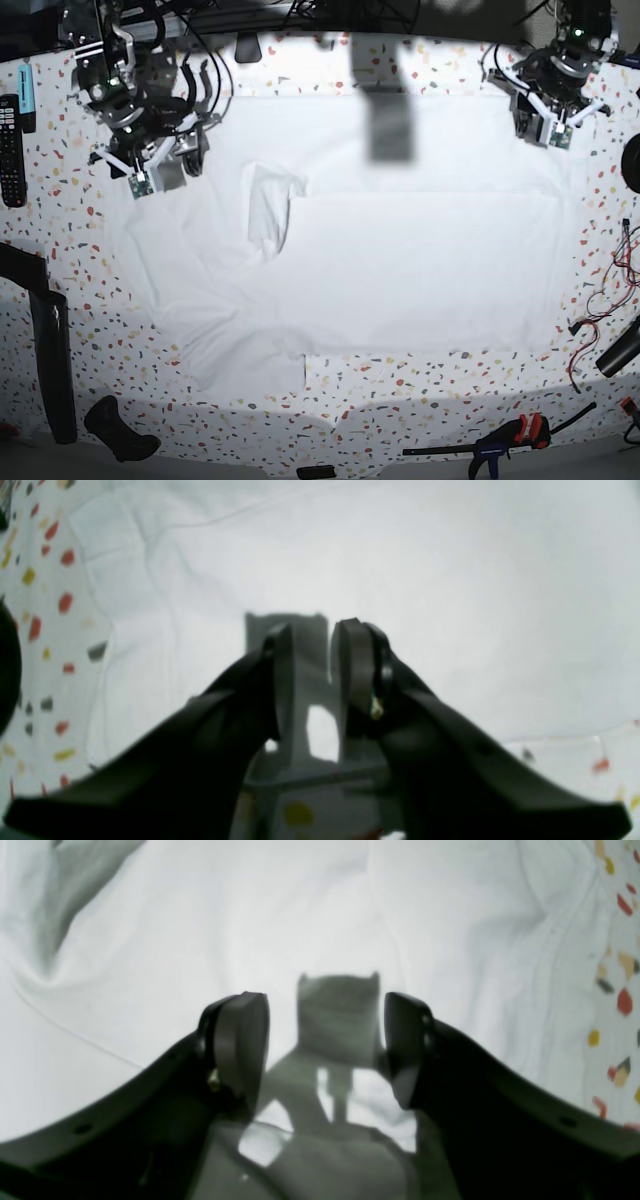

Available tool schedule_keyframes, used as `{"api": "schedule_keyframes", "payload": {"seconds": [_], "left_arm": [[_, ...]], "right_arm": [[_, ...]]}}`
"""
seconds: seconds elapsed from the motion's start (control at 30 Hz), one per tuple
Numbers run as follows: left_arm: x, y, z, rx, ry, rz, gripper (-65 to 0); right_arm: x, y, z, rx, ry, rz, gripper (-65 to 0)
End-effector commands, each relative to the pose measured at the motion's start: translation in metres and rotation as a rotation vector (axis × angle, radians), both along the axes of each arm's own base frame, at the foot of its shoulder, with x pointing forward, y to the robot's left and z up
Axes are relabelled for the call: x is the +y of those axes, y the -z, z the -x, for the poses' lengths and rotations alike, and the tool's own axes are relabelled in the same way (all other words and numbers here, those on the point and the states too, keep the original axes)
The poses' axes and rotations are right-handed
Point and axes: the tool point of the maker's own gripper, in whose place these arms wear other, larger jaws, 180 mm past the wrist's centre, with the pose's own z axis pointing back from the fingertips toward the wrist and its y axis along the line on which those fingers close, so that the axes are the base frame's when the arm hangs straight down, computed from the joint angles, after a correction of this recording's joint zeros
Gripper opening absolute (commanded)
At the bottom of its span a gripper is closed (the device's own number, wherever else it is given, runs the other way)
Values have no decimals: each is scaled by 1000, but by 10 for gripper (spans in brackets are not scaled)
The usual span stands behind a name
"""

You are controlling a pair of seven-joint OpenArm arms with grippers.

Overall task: Fold the T-shirt properly
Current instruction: 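Raise both grippers and pull them back toward the robot base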

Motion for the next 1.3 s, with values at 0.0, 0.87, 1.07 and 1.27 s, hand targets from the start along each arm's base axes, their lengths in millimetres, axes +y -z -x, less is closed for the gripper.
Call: {"api": "schedule_keyframes", "payload": {"seconds": [0.0, 0.87, 1.07, 1.27], "left_arm": [[6, 22, 37, 178, 25, -57, -488], [-2, 6, 67, 185, 35, -72, -488], [-3, 4, 62, 155, 39, -63, -488], [-8, -6, 43, 65, 47, -40, -487]], "right_arm": [[-12, 18, 28, 121, -8, 66, -278], [-72, 31, 129, 300, 126, 144, -278], [-71, 29, 125, 285, 124, 140, -278], [-64, 18, 112, 237, 105, 132, -278]]}}
